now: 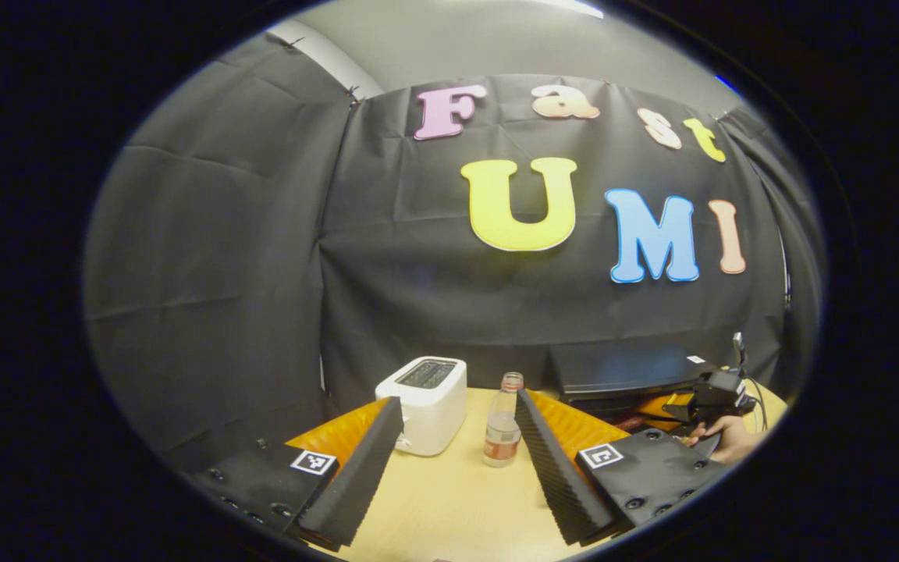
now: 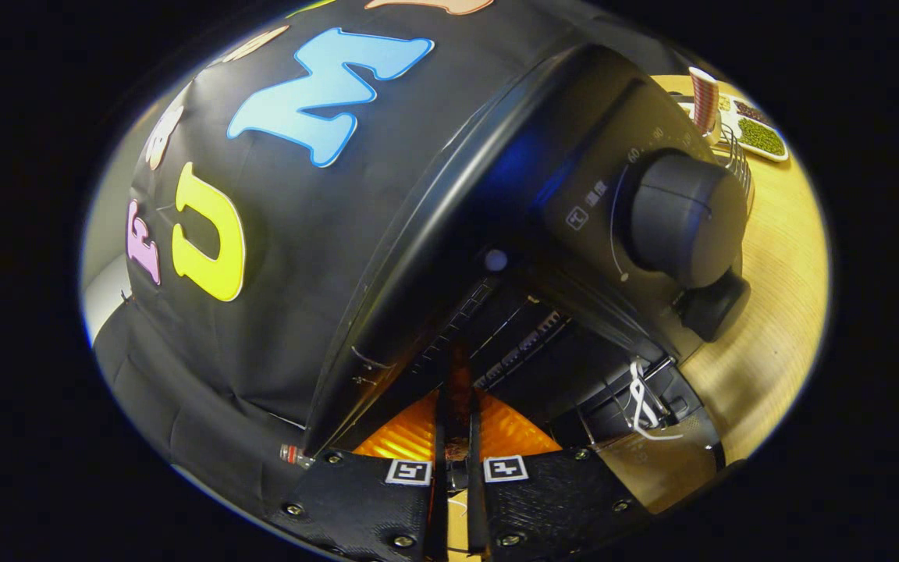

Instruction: Open the electric oven with the left hand, put the food in, and close the electric oven.

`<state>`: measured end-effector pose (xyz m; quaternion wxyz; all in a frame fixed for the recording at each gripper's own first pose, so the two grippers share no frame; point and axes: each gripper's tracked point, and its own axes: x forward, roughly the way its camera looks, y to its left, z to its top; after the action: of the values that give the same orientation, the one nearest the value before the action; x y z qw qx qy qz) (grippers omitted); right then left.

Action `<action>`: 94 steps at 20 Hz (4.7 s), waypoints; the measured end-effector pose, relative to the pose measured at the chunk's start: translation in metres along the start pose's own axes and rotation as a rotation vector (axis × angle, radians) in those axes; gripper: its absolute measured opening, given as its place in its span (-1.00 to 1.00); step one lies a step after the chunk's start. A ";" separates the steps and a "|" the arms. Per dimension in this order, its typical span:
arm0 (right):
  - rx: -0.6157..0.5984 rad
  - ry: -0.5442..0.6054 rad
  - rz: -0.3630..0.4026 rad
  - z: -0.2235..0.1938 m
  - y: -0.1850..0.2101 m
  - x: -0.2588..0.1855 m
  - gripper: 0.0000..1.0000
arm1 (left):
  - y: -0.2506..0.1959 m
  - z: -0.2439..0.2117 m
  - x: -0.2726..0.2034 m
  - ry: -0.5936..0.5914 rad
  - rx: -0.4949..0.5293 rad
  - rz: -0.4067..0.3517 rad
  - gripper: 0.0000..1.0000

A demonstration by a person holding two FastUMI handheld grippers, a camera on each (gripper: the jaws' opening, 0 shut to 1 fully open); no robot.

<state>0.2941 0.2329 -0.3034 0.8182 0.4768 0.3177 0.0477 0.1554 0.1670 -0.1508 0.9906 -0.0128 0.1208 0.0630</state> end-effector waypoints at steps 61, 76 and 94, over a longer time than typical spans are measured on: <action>-0.870 -0.506 -0.415 0.123 -0.029 -0.403 0.95 | -0.270 -0.286 0.002 0.659 0.151 -0.377 0.97; -0.895 -0.499 -0.360 0.122 -0.008 -0.395 0.95 | -0.267 -0.272 0.002 0.584 0.151 -0.342 0.96; -0.894 -0.466 -0.336 0.113 -0.003 -0.381 0.95 | -0.275 -0.178 0.022 0.274 0.208 -0.373 1.00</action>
<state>0.0549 0.0016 -0.0864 0.9868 0.0221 0.1482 -0.0607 0.1694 -0.1102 -0.3264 0.9555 0.0587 0.2553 -0.1358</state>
